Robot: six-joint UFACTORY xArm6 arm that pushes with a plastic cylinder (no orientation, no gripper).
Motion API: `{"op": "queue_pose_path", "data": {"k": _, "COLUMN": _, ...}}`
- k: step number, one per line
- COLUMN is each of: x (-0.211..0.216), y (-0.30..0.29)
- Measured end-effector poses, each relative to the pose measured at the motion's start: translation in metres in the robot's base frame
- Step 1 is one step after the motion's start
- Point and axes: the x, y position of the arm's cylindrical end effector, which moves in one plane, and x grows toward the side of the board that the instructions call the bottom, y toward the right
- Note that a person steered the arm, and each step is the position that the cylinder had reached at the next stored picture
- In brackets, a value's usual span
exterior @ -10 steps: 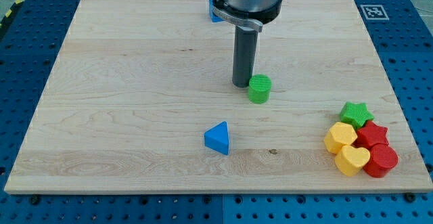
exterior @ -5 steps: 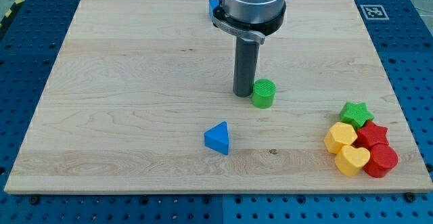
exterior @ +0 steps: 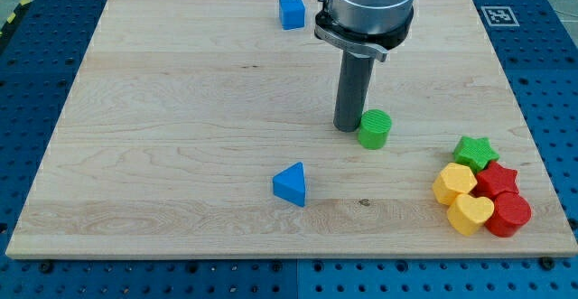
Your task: Push the green circle into the yellow hexagon
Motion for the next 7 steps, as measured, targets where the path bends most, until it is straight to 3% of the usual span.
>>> {"op": "queue_pose_path", "data": {"k": 7, "x": 0.003, "y": 0.019}}
